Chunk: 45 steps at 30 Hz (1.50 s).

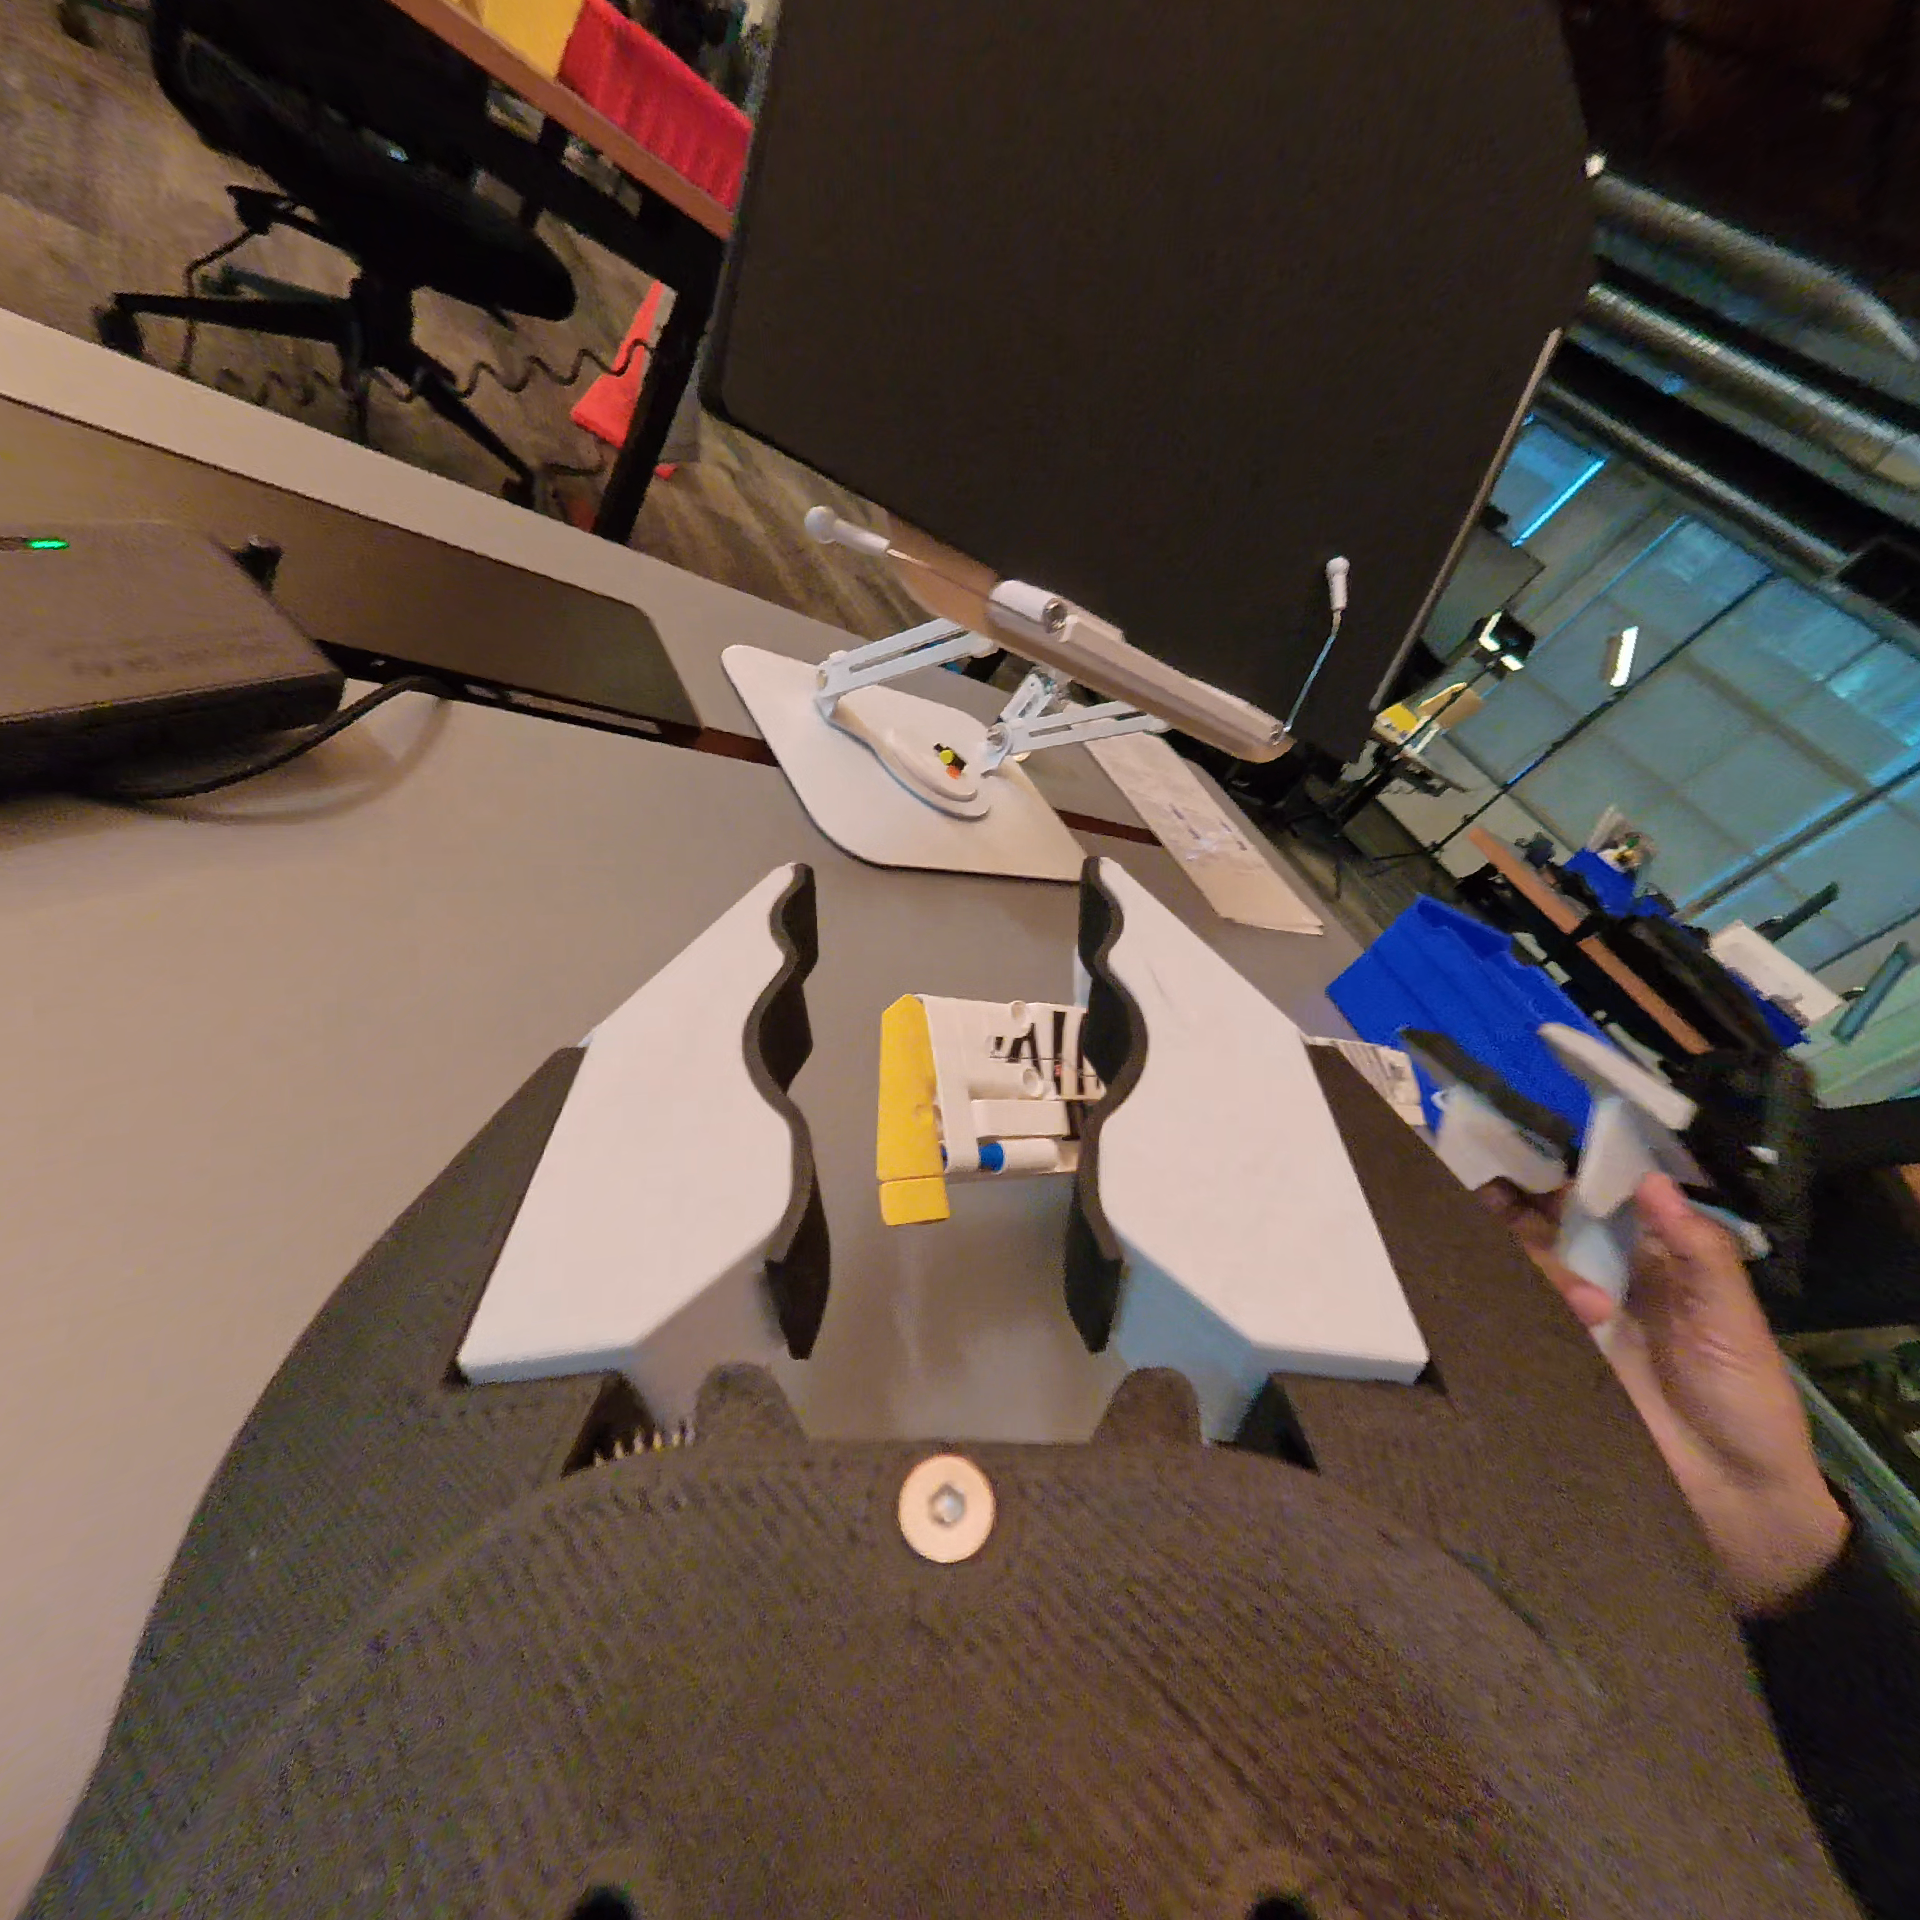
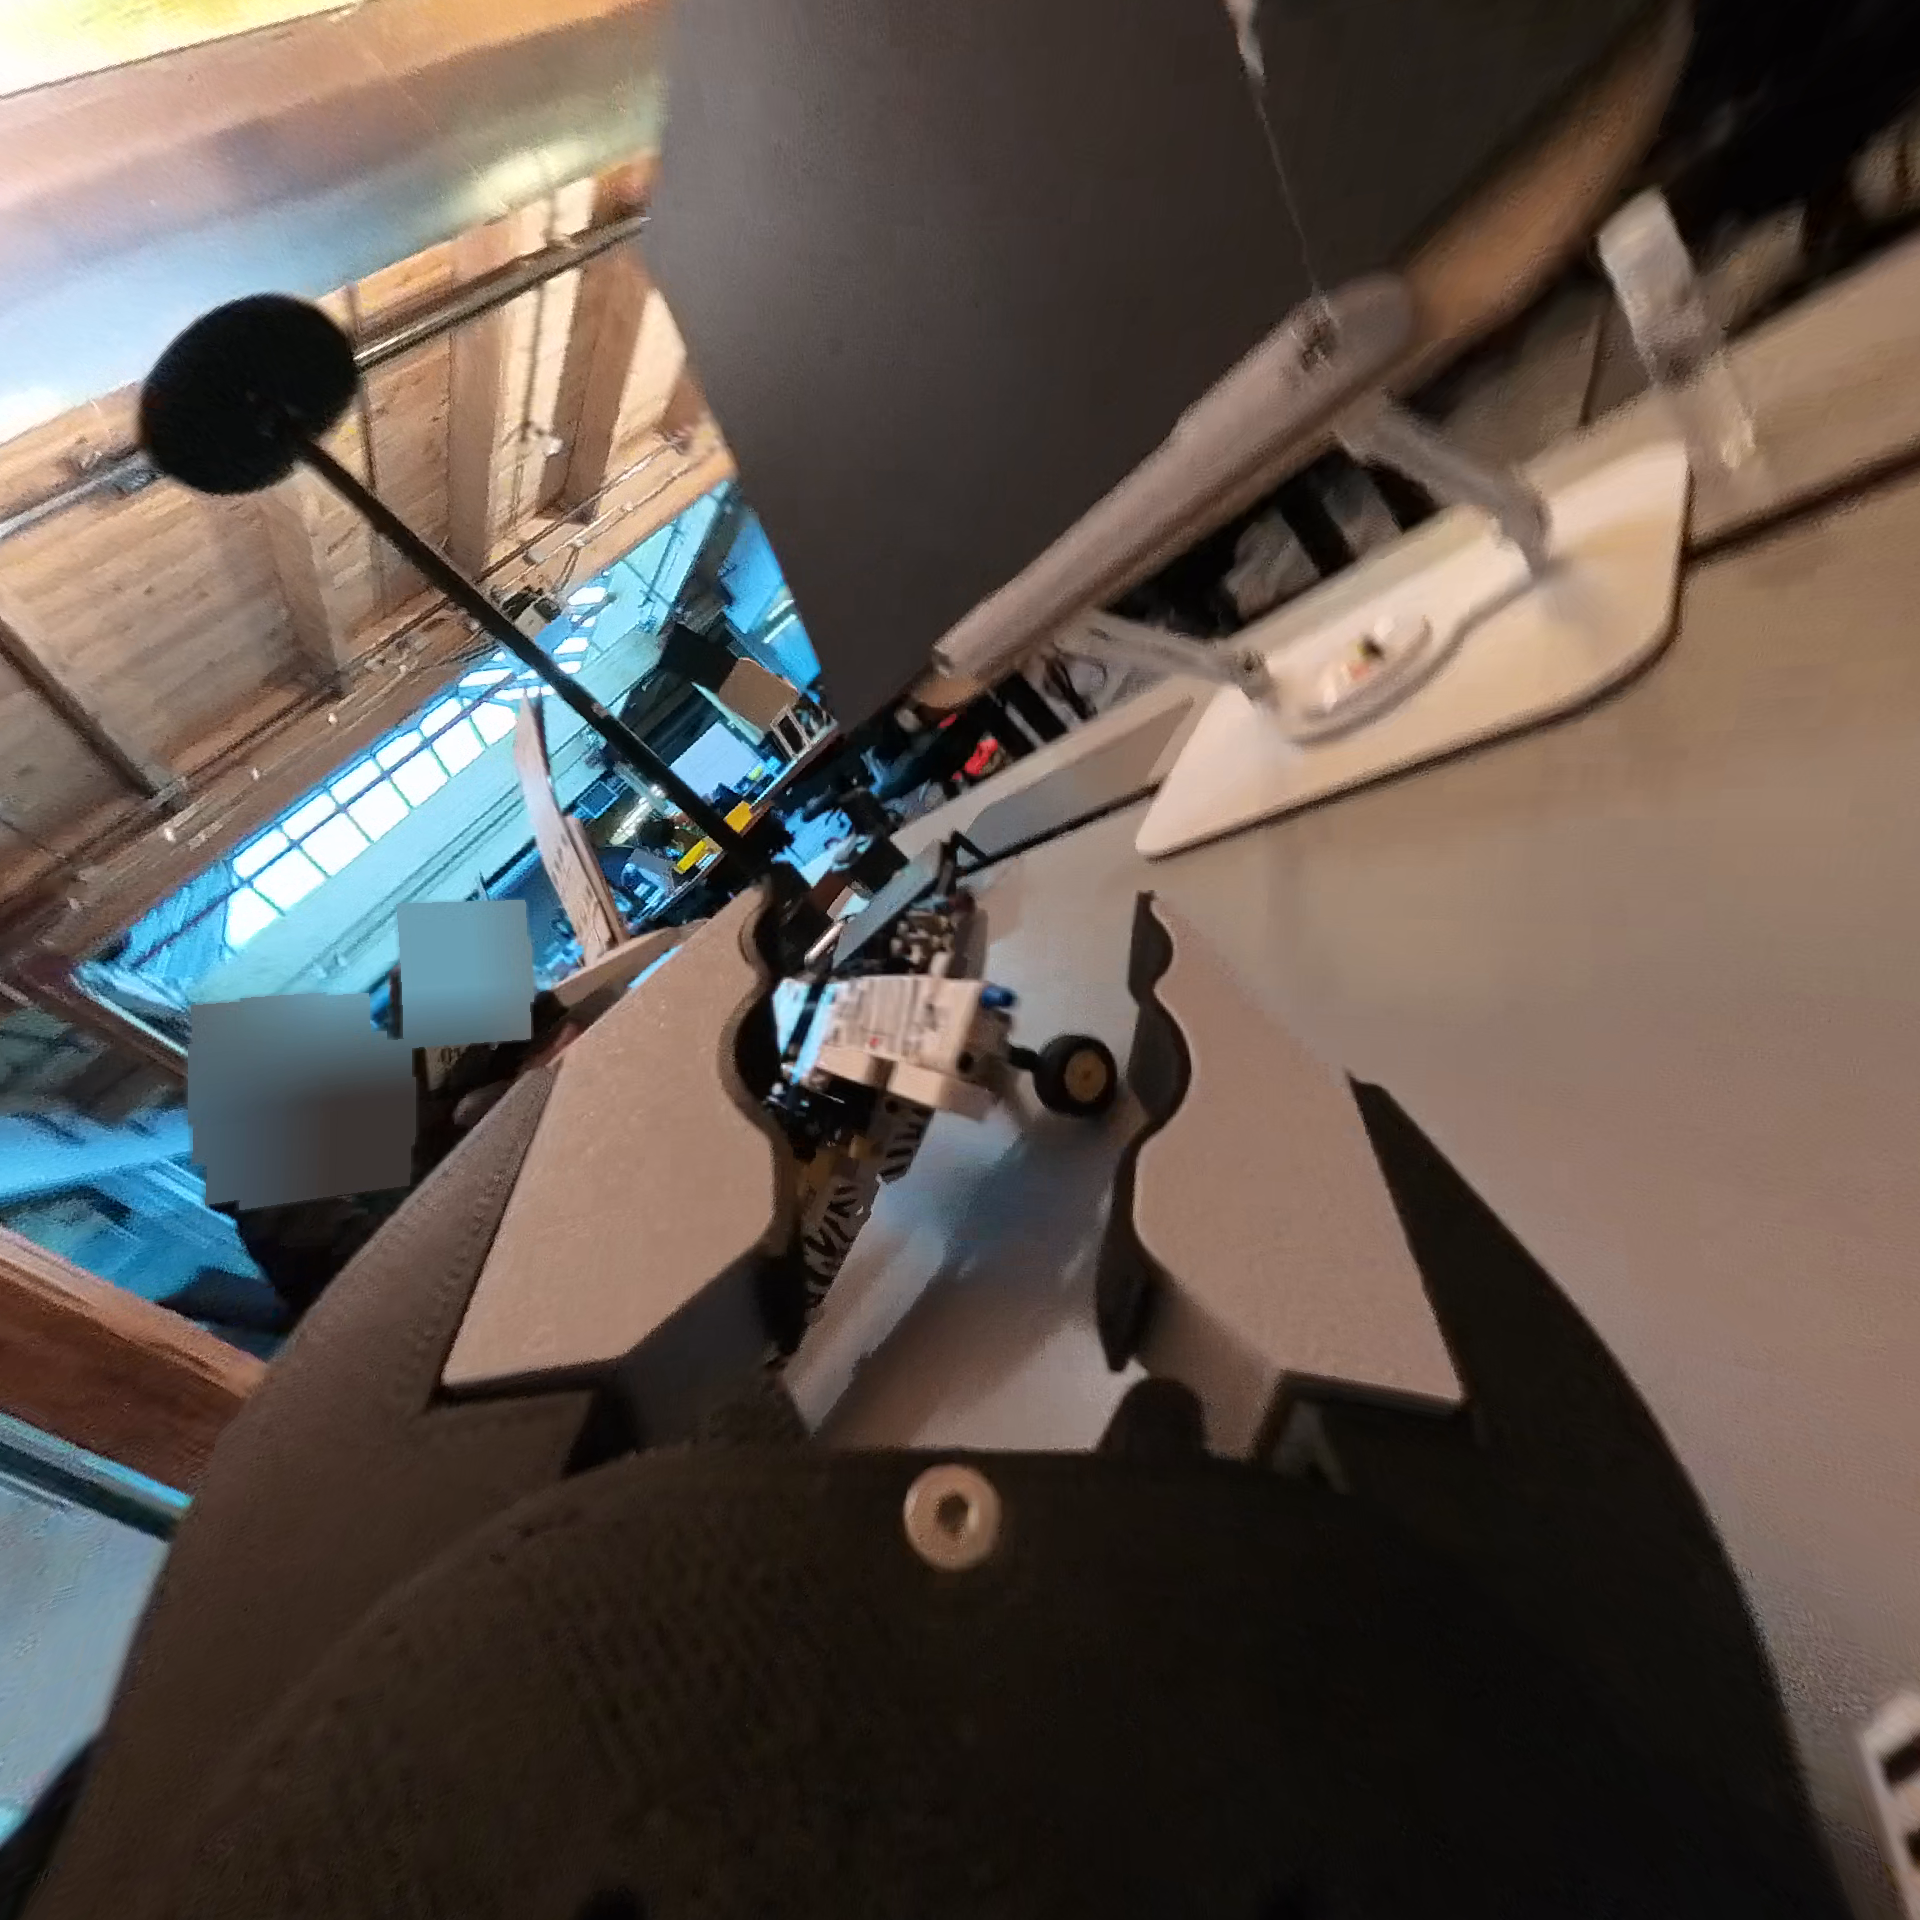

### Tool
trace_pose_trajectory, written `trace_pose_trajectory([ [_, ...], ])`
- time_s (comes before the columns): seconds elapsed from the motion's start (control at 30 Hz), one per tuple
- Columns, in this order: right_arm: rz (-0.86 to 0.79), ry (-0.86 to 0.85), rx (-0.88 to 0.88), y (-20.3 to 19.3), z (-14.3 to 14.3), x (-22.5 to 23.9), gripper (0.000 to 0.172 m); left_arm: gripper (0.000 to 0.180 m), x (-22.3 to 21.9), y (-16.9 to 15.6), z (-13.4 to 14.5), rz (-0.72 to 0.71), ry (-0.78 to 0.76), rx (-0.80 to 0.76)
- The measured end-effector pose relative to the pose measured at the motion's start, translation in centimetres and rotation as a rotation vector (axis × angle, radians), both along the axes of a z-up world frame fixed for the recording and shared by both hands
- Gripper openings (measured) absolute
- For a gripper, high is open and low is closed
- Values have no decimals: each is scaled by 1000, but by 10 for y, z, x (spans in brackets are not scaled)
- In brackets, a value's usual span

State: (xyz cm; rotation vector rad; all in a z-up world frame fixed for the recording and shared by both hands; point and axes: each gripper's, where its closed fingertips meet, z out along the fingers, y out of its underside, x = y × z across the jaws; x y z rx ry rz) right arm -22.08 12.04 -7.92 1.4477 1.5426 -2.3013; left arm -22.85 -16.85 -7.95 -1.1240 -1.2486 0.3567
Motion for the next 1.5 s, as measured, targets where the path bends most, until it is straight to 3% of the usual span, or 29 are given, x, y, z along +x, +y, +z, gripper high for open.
trace_pose_trajectory([
  [0.17,145,415,258,-50,38,62,67,55,-3,1,-20,-29,-73,-25],
  [0.3,311,676,633,-119,6,124,67,55,-5,4,-31,-56,-107,0],
  [0.4,411,779,791,-156,-22,162,63,55,-5,6,-32,-79,-115,59],
  [0.5,353,799,980,-168,-45,159,58,55,-4,10,-32,-110,-117,91],
  [0.6,321,747,1113,-163,-62,143,35,52,0,24,-31,-197,-118,125],
  [0.8,325,678,990,-134,-46,132,28,48,5,38,-23,-287,-97,231],
  [0.87,307,700,979,-113,-38,127,14,48,6,36,-18,-287,-75,252],
  [1.07,252,537,934,-43,-42,108,10,47,9,36,-3,-318,-24,357],
  [1.23,234,478,877,-29,-51,110,8,47,11,46,-2,-330,-8,293],
  [1.37,187,521,1013,-30,-59,109,9,47,11,38,8,-264,62,214],
  [1.5,174,565,1081,-35,-61,113,12,41,29,-11,60,4,261,31],
])
